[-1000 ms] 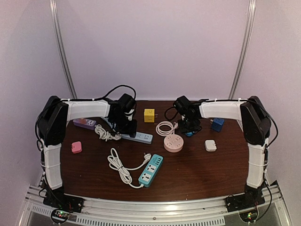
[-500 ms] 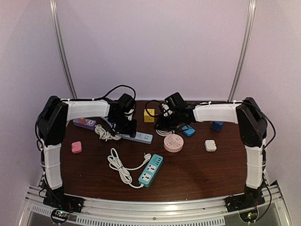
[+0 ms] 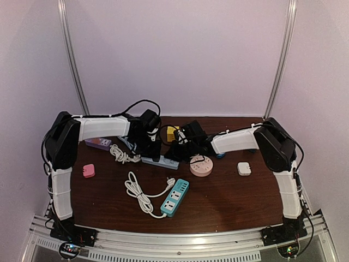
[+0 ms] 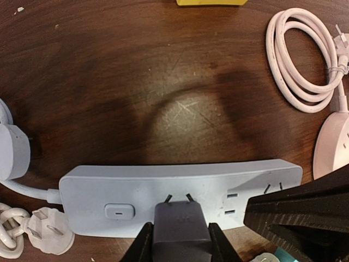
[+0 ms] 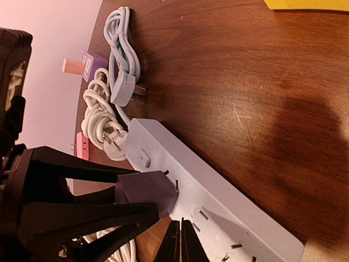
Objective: Pull the plug off the socket
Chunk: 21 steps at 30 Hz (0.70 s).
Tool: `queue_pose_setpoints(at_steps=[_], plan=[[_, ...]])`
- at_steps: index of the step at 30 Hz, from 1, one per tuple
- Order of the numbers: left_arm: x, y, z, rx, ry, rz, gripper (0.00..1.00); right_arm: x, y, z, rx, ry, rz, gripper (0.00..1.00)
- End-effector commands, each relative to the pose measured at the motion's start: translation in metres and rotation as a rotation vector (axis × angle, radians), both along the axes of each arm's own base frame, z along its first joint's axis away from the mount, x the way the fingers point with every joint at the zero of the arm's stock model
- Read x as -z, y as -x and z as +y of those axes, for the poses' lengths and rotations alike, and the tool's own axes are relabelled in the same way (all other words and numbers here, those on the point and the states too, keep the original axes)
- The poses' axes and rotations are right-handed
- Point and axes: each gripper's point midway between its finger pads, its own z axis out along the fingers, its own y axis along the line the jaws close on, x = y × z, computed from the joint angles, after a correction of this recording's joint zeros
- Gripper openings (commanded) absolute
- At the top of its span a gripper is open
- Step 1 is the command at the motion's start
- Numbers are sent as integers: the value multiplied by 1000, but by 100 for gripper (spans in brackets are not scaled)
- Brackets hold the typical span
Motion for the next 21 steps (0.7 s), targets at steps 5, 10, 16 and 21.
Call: queue_pose_setpoints(at_steps=[5, 10, 16, 21], plan=[[33, 42, 4, 49, -54, 177, 18, 15, 4, 4, 3, -39, 47, 2], [29, 40, 3, 69, -56, 166, 18, 28, 18, 2, -8, -48, 90, 1], [19, 36, -1, 77, -44, 155, 18, 49, 26, -8, 16, -6, 124, 1], [0, 29, -7, 84, -30, 113, 18, 66, 28, -18, 68, 45, 162, 0]])
